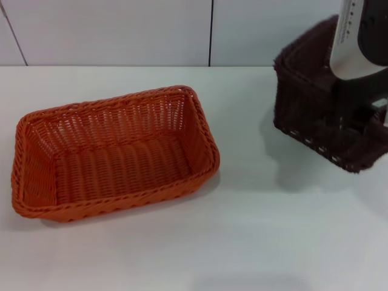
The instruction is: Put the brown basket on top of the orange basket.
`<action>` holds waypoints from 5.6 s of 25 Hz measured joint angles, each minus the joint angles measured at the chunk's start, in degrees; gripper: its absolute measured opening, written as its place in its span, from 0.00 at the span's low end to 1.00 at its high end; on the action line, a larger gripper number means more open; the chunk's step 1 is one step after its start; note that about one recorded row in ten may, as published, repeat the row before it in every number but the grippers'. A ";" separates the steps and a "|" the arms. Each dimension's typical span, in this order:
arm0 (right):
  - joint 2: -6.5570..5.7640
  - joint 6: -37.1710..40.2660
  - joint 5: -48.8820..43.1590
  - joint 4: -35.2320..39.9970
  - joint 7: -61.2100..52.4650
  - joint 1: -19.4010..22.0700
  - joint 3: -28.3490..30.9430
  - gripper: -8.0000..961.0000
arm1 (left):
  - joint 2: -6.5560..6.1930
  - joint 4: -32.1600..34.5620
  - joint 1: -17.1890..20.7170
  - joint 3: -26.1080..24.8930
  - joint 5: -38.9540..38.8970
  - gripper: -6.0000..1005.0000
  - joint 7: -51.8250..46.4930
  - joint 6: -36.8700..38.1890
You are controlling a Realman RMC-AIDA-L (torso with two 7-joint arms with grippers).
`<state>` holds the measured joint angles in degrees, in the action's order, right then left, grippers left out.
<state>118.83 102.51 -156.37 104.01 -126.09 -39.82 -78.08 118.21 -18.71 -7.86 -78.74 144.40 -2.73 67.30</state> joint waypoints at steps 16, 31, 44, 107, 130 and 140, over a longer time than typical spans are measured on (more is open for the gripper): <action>0.07 -3.80 0.52 7.80 17.40 0.29 -9.00 0.20 | 0.36 -0.01 0.37 0.33 0.00 0.77 -0.60 -0.33; 0.03 -12.16 11.50 9.01 55.17 8.49 -11.68 0.20 | 0.49 -0.51 0.53 0.77 0.01 0.77 -1.67 0.42; -0.12 -17.39 15.65 -0.64 72.38 8.47 -6.34 0.20 | 0.62 -0.54 0.07 1.92 -0.01 0.77 -1.67 0.61; 0.20 -37.69 23.66 -25.13 90.96 1.47 -11.28 0.20 | 0.56 0.09 -1.23 1.44 -0.71 0.77 -1.58 1.26; 0.06 -38.35 28.10 -10.42 91.86 19.83 -13.92 0.65 | 0.18 0.17 -2.34 1.64 -0.69 0.77 -1.69 -1.50; 0.20 -41.64 34.85 -2.78 92.26 28.54 -14.67 0.71 | 0.18 0.92 -2.34 1.45 -0.71 0.77 -1.73 -2.38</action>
<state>119.03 60.87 -121.52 101.23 -33.83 -11.28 -92.75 118.38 -17.80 -10.19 -77.30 143.69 -4.45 64.92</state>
